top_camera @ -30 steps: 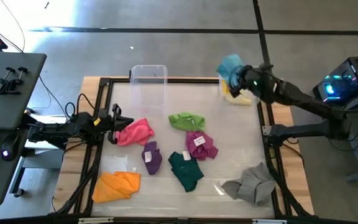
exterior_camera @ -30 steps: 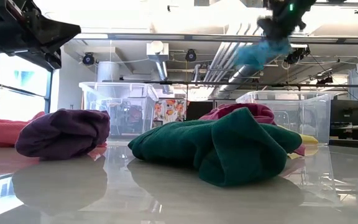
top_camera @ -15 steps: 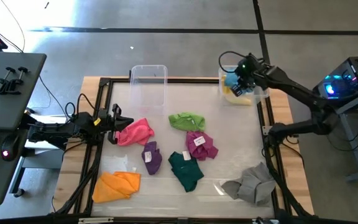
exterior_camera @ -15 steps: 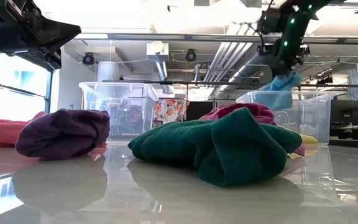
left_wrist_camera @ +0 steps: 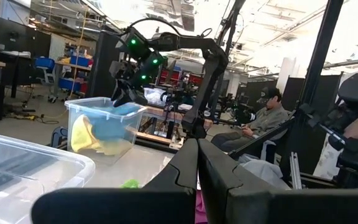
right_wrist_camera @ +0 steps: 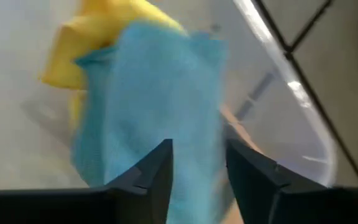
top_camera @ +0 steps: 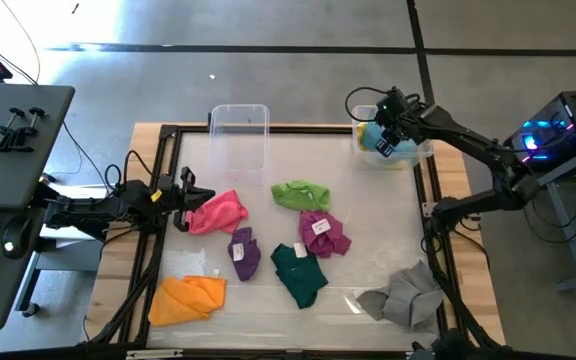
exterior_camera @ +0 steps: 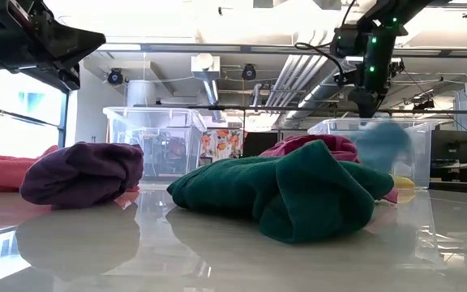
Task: Sort towels by color in basket
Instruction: Put the blue towel into the right transparent bin, then put the dark green towel into the left transparent bin
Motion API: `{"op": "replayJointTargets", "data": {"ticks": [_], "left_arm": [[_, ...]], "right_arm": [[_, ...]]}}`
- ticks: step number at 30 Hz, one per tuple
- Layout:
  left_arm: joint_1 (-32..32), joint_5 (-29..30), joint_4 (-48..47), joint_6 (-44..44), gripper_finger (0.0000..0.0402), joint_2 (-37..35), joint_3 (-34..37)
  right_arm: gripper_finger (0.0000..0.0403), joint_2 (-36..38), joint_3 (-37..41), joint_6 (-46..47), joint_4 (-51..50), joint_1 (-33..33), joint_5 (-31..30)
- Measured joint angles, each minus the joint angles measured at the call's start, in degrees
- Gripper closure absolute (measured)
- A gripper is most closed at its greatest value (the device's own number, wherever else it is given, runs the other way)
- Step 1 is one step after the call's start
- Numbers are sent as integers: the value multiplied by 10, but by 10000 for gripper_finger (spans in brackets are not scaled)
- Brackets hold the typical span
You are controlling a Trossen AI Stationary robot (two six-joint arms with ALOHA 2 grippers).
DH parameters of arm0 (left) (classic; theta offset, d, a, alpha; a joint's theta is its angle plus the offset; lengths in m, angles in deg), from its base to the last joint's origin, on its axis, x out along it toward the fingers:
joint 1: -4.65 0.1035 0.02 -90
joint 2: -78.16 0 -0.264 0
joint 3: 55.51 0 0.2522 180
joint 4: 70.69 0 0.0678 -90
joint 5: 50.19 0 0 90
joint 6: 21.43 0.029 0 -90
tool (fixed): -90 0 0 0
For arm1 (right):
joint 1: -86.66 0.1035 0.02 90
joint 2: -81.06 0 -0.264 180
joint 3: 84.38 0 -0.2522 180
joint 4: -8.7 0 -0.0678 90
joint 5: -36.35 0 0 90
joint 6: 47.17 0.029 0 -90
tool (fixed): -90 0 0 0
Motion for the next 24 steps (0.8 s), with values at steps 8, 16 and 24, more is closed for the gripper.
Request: {"op": "replayJointTargets", "data": {"ticks": [8, 16, 24], "left_arm": [[0, 0, 0, 0, 401, 0, 0], [0, 0, -1, -1, 401, 0, 0], [0, -2, -1, 3, 401, 0, 0]], "right_arm": [[230, 3, 0, 39, -2, 0, -54], [241, 58, 0, 82, 23, 57, -44], [255, 131, 68, 86, 174, 204, 6]]}}
